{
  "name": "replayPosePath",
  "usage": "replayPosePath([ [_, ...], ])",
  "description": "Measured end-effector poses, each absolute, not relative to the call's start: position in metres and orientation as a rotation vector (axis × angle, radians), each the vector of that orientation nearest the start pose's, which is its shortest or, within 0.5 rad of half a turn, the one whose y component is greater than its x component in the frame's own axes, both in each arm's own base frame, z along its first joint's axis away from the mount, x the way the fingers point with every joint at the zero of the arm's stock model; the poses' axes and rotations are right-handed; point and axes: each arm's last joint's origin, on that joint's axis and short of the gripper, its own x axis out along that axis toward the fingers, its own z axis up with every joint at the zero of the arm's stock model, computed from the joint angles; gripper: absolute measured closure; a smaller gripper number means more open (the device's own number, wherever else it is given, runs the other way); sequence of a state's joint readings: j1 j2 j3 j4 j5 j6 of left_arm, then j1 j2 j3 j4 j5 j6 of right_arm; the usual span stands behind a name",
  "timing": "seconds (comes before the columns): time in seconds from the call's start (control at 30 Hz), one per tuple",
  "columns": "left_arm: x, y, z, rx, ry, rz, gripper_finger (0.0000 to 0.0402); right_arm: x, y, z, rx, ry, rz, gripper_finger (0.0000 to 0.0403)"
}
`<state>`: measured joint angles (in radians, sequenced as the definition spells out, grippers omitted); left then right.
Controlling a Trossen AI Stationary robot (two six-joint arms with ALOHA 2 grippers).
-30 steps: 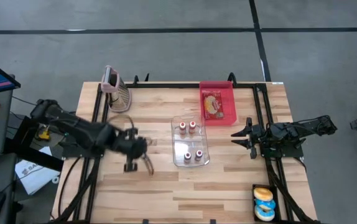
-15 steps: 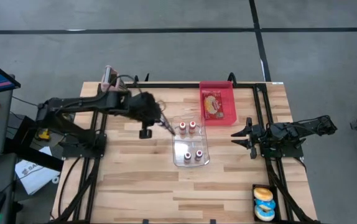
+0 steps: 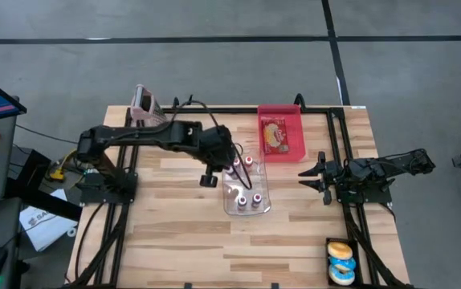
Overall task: Pick & Place Food Item
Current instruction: Put the red food coloring bottle into the transparent bin
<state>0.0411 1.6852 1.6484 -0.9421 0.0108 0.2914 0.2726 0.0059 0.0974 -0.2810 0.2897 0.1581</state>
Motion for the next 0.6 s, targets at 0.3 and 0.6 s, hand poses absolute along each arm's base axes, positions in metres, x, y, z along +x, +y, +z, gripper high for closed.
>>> replayPosePath([
  [0.3,0.366,-0.006,0.323,0.267,0.963,-0.171,0.0380,0.087,0.016,0.169,0.105,0.180,-0.031,0.0290],
  [0.6,0.373,-0.006,0.326,0.250,0.894,-0.161,0.0380,0.087,0.016,0.169,0.105,0.180,-0.031,0.0290],
])
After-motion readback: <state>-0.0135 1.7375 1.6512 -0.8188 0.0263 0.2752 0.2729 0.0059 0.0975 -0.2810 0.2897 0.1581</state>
